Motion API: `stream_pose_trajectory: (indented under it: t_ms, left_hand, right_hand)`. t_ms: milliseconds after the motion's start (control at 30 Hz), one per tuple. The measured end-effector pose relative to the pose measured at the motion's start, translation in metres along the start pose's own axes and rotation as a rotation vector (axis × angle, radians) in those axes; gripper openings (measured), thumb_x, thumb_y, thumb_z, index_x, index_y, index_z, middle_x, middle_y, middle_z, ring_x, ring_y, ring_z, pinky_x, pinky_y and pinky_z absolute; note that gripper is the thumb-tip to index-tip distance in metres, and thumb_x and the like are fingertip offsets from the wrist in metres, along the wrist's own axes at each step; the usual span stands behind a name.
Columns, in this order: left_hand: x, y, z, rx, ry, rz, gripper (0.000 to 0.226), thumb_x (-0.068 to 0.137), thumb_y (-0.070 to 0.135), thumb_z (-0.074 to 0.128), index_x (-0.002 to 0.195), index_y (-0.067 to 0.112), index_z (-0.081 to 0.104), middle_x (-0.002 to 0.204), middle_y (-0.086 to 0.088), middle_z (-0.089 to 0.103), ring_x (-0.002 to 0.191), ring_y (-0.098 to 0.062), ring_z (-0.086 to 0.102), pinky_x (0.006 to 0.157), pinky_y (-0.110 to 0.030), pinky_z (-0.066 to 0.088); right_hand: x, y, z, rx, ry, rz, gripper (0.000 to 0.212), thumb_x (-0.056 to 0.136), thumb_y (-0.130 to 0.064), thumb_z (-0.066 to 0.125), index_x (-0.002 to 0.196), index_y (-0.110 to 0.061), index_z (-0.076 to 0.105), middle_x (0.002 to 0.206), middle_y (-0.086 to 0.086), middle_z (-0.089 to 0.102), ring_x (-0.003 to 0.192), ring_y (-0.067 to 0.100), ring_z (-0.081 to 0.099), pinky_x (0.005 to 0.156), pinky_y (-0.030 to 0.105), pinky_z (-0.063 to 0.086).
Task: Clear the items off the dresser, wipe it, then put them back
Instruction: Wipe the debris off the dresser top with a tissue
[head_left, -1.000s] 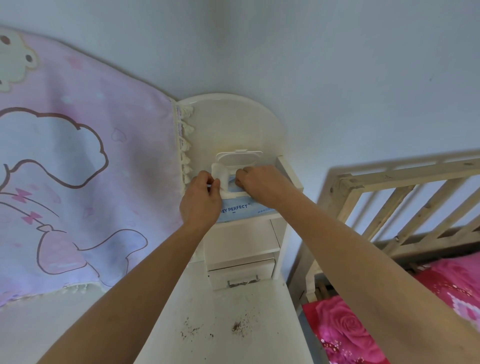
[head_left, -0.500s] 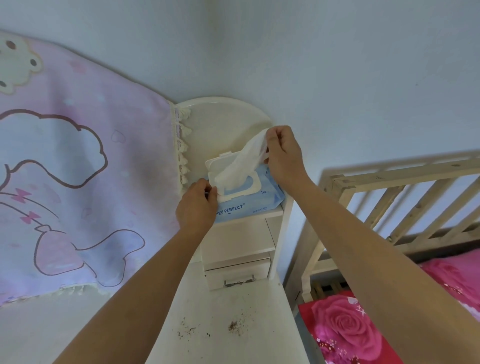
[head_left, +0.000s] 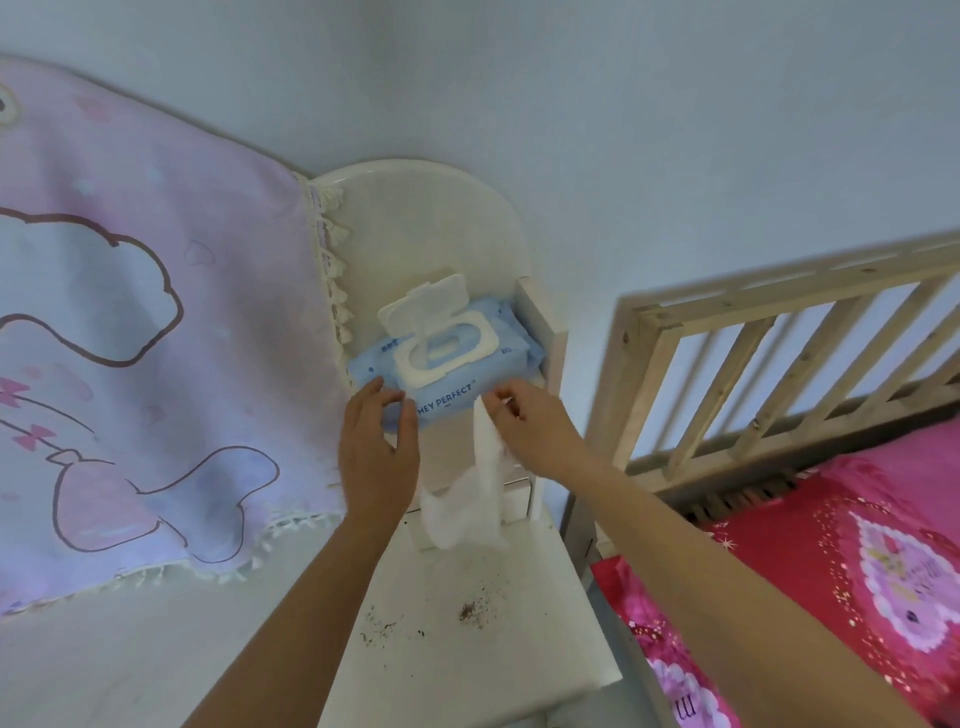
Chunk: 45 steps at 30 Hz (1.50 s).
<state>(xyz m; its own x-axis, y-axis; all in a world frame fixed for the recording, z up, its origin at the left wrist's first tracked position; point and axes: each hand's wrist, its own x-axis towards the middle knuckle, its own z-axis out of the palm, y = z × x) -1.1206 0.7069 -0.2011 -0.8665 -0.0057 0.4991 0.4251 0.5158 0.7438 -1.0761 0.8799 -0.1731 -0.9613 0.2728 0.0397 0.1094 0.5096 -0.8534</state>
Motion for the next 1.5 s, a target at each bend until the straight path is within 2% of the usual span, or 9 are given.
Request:
stream_pose_trajectory:
  t_ms: [100, 200, 367, 467, 767, 1033, 1200, 1433, 1500]
  left_hand:
    - [-0.031, -0.005, -0.001, 0.003, 0.066, 0.048, 0.024, 0.090, 0.012, 0.063, 0.114, 0.012, 0.060, 0.137, -0.006, 0.048, 0.128, -0.022, 0.047, 0.094, -0.032, 0.044]
    - [-0.051, -0.014, -0.009, -0.104, 0.049, -0.009, 0.035, 0.086, 0.009, 0.055, 0.115, 0.027, 0.051, 0.140, 0.003, 0.042, 0.126, -0.017, 0.047, 0.093, -0.029, 0.044]
    - [-0.080, -0.041, -0.009, 0.100, -0.281, 0.003, 0.061, 0.077, 0.011, 0.071, 0.130, 0.024, 0.044, 0.157, 0.001, 0.006, 0.144, -0.023, 0.018, 0.099, -0.033, 0.036]
    - [-0.092, -0.055, -0.006, 0.115, -0.533, -0.086, 0.064, 0.079, 0.032, 0.076, 0.135, 0.026, 0.045, 0.155, 0.000, 0.017, 0.144, -0.017, 0.012, 0.109, -0.040, 0.031]
    - [-0.093, -0.055, 0.003, -0.178, -0.575, -0.457, 0.008, 0.093, 0.032, 0.062, 0.096, 0.030, 0.068, 0.090, 0.011, 0.071, 0.080, -0.016, 0.066, 0.067, -0.022, 0.049]
    - [-0.075, -0.060, -0.013, -0.410, -0.692, -0.708, 0.004, 0.090, 0.022, 0.068, 0.093, 0.022, 0.071, 0.088, -0.002, 0.073, 0.076, -0.018, 0.070, 0.061, -0.026, 0.053]
    - [-0.074, -0.061, -0.010, -0.430, -0.627, -0.719, 0.009, 0.086, 0.016, 0.071, 0.091, 0.023, 0.074, 0.091, -0.004, 0.073, 0.077, -0.017, 0.069, 0.062, -0.026, 0.053]
    - [-0.074, -0.048, 0.006, -0.295, -0.810, -0.491, 0.026, 0.080, 0.015, 0.078, 0.097, 0.033, 0.070, 0.095, 0.005, 0.071, 0.083, -0.013, 0.067, 0.072, -0.027, 0.057]
    - [-0.074, -0.047, 0.007, -0.267, -0.873, -0.458, 0.030, 0.080, 0.015, 0.077, 0.099, 0.035, 0.069, 0.097, 0.003, 0.070, 0.086, -0.019, 0.067, 0.076, -0.033, 0.057]
  right_hand:
    - [-0.021, 0.035, 0.024, 0.281, -0.017, 0.274, 0.017, 0.098, -0.036, 0.055, 0.111, -0.025, 0.060, 0.081, -0.009, 0.061, 0.068, 0.006, 0.060, 0.057, 0.018, 0.045]
    - [-0.038, 0.053, 0.042, 0.584, 0.008, 0.435, 0.016, 0.096, -0.029, 0.059, 0.111, -0.035, 0.059, 0.104, 0.001, 0.067, 0.093, 0.021, 0.067, 0.079, 0.033, 0.058]
    - [-0.061, 0.062, 0.054, 0.963, 0.023, 0.523, 0.024, 0.094, -0.010, 0.062, 0.115, -0.021, 0.061, 0.107, 0.011, 0.071, 0.091, 0.021, 0.072, 0.076, 0.030, 0.058]
    - [-0.065, 0.063, 0.054, 1.042, 0.004, 0.515, 0.028, 0.093, -0.007, 0.062, 0.118, -0.018, 0.060, 0.102, 0.011, 0.074, 0.091, 0.023, 0.072, 0.075, 0.029, 0.057]
    - [-0.063, 0.068, 0.050, 0.812, 0.046, 0.324, 0.023, 0.095, -0.013, 0.062, 0.116, -0.023, 0.061, 0.092, 0.005, 0.067, 0.083, 0.014, 0.067, 0.075, 0.028, 0.056]
    - [-0.067, 0.101, 0.069, 0.487, 0.381, 0.298, 0.019, 0.097, -0.015, 0.058, 0.108, -0.030, 0.062, 0.086, 0.002, 0.061, 0.063, 0.004, 0.050, 0.055, 0.014, 0.043]
    - [-0.081, 0.122, 0.084, 0.344, 0.436, 0.378, 0.029, 0.093, -0.015, 0.063, 0.117, -0.029, 0.055, 0.107, -0.005, 0.058, 0.094, 0.009, 0.057, 0.084, 0.025, 0.047]
    - [-0.100, 0.143, 0.108, 0.304, -0.059, 0.368, 0.075, 0.082, -0.035, 0.077, 0.142, -0.049, 0.035, 0.101, -0.012, 0.056, 0.082, 0.003, 0.060, 0.066, 0.016, 0.049]
    - [-0.098, 0.148, 0.110, 0.307, -0.047, 0.335, 0.054, 0.086, -0.039, 0.072, 0.130, -0.057, 0.047, 0.075, -0.016, 0.057, 0.062, 0.001, 0.054, 0.058, 0.014, 0.044]
